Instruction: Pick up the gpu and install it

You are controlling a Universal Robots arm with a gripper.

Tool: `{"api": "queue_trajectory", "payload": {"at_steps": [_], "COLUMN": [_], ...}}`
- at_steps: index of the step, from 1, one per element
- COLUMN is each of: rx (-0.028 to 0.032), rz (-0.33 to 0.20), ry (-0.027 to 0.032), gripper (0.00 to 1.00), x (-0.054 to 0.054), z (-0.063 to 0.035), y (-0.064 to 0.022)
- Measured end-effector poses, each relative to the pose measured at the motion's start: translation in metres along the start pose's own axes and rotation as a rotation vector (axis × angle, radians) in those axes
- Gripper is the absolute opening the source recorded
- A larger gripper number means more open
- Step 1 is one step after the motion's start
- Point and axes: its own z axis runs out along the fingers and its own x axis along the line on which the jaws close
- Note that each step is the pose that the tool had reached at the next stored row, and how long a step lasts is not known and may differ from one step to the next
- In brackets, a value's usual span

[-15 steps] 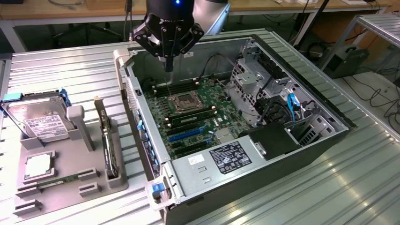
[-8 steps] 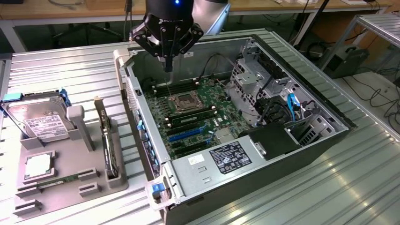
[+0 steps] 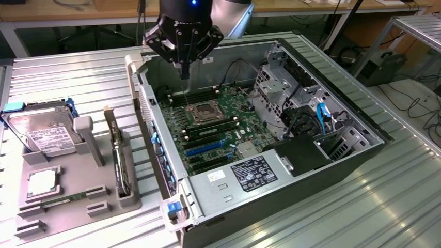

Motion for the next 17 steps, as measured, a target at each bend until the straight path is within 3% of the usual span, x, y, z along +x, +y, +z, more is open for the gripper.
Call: {"api": "queue_trajectory", "payload": {"at_steps": [17], "rx": [0.0], "rz": [0.0], "ry": [0.0], "gripper": [0.11], "x": [0.0052], "z": [-0.0001], "y": [-0.0004]}}
